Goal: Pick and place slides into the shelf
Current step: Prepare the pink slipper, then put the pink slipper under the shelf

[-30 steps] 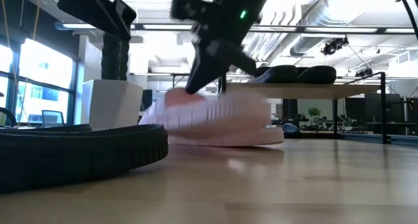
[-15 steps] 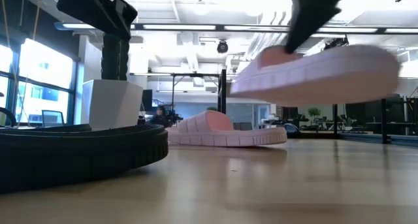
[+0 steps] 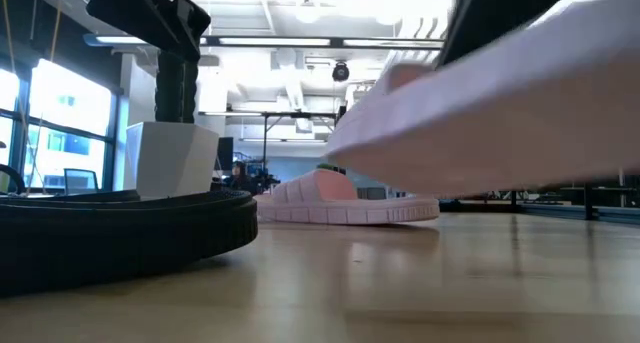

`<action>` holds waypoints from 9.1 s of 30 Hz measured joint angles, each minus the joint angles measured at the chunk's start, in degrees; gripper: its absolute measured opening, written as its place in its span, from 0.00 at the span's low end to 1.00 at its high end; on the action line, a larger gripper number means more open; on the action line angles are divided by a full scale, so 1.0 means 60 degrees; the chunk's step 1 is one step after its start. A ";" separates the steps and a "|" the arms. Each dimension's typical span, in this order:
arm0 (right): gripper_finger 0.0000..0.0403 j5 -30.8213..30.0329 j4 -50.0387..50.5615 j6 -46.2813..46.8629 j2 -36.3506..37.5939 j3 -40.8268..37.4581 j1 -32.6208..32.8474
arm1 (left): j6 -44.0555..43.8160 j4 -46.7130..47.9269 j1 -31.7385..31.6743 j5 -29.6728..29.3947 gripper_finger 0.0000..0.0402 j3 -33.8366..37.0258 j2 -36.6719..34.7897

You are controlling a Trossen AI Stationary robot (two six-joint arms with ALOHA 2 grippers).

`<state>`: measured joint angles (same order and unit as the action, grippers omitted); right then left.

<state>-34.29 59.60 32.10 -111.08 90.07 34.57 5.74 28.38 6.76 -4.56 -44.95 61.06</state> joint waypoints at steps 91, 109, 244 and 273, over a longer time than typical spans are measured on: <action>0.28 0.1677 -0.7248 -0.9677 -0.0014 -0.3149 -0.5581 | -0.0004 0.0026 0.0004 -0.0178 0.32 0.0000 0.0000; 0.01 0.0114 -0.6483 -0.8252 0.0352 -0.2622 -0.5176 | 0.0011 0.0022 0.0000 -0.0175 0.32 0.0000 0.0004; 0.18 0.0719 0.3027 0.4745 0.6103 -0.3592 -0.3316 | 0.0747 -0.0744 0.0000 -0.0244 0.32 -0.0004 0.0004; 0.00 0.1298 0.1277 1.3324 0.1863 -0.4534 -0.0069 | 0.1330 -0.0736 0.0000 0.0441 0.32 -0.0004 0.0004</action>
<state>-26.50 67.26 112.04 -99.90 62.87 34.15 13.72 23.97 6.76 -1.91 -44.97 61.08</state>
